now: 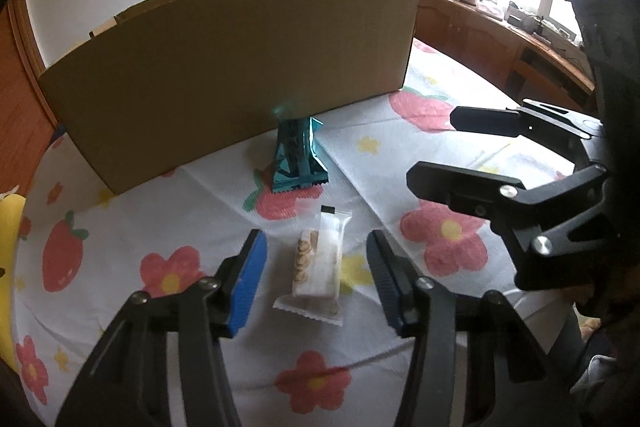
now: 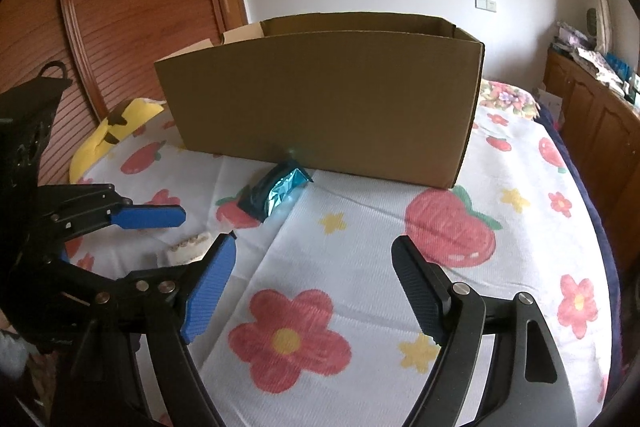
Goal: Organize snacks
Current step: 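Move both tools back toward the teal wrapper and white bar on the bedspread, then grasp the small white bar with the left tool while the right tool grasps the teal wrapper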
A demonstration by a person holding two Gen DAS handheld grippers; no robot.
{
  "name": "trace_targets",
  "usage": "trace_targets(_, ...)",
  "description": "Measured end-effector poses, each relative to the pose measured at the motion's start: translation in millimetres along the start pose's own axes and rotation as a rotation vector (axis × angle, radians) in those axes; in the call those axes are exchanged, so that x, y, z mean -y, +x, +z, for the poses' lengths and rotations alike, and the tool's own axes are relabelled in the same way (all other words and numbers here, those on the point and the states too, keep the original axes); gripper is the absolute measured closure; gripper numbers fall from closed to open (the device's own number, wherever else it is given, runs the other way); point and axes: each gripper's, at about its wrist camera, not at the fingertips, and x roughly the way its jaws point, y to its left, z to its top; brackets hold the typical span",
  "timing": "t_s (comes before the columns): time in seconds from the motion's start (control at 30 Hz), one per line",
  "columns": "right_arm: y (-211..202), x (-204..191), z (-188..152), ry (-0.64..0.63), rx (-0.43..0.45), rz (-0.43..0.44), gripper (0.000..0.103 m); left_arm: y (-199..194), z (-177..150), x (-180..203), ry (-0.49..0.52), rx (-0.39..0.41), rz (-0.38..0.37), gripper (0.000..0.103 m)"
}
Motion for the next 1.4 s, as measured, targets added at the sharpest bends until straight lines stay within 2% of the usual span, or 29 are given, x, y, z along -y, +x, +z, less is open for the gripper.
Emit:
trace_targets(0.07, 0.2, -1.2, 0.1, -0.006, 0.001, 0.000, 0.021, 1.9, -0.8, 0.1, 0.004, -0.003, 0.007, 0.059)
trace_targets(0.23, 0.2, 1.3, -0.1, 0.005, 0.001, 0.005, 0.021, 6.2, -3.3, -1.3, 0.006, 0.002, 0.027, 0.063)
trace_targets(0.57, 1.0, 1.2, -0.4, 0.004, -0.004, 0.000, 0.021, 8.6, -9.5, -5.9, 0.000, 0.002, 0.026, 0.064)
trace_targets(0.6, 1.1, 1.3, -0.5, 0.003, -0.005, -0.001, 0.021, 8.1, -10.1, -5.6, 0.003, 0.005, 0.026, 0.067)
trace_targets(0.63, 1.2, 1.4, -0.4, 0.003, -0.005, -0.002, 0.021, 7.5, -10.9, -5.6, 0.005, 0.009, 0.027, 0.077)
trace_targets(0.67, 1.6, 1.5, -0.2, 0.004, -0.006, -0.002, 0.021, 6.6, -11.6, -5.9, 0.004, 0.010, 0.028, 0.082)
trace_targets(1.07, 6.4, -3.1, 6.1, -0.007, -0.035, 0.008, 0.022, -24.9, -22.4, -32.2, -0.085, 0.077, 0.023, 0.083)
trace_targets(1.23, 15.2, -6.4, 22.7, 0.019, -0.066, 0.071, 0.027, -34.0, -26.1, -44.9, -0.115, 0.106, 0.021, 0.083)
trace_targets(1.4, 31.3, -15.0, 34.1, -0.003, -0.099, 0.079, 0.033, -38.9, -27.8, -51.6, -0.142, 0.132, 0.020, 0.083)
